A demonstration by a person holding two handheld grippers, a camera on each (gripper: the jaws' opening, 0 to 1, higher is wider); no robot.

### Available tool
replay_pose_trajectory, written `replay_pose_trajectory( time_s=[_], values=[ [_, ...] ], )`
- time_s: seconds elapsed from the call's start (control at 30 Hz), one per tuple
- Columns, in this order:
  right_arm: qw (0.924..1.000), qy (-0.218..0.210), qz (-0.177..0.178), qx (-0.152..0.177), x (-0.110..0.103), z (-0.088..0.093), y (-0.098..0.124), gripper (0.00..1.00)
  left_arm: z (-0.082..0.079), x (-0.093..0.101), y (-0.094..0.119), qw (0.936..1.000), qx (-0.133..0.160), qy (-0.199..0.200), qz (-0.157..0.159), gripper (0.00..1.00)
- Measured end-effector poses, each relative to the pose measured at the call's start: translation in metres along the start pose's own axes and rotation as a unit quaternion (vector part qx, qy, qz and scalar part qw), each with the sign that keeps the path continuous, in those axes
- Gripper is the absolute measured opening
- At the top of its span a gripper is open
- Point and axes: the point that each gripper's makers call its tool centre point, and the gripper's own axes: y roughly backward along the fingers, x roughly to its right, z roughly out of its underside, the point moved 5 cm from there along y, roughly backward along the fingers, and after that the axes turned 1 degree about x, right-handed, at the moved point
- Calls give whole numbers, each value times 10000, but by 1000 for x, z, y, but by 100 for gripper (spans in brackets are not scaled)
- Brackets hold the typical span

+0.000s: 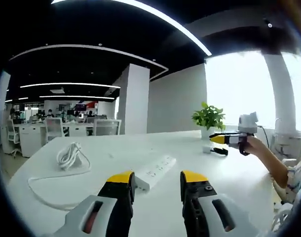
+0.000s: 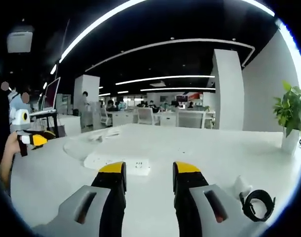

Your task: Straighten the power strip on the desk, plug the charger into it

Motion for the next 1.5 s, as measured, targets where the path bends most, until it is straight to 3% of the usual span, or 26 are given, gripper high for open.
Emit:
replay_pose_trajectory(
  time_s=[0.57,1.13,1.33,1.5],
  values=[
    [9998,186,-71,32,7,-9,-25,35,-1,-15,-11,9998,14,134,137,38],
    [9974,474,-396,-381,7,10,-52,33,8,-25,-28,9994,-167,138,268,36],
    [9950,627,-495,-591,11,21,-67,34,8,-23,-36,9991,-321,-63,276,37],
    [9949,556,-614,-579,12,25,-74,34,10,-22,-47,9983,-451,-187,312,37]
  ],
)
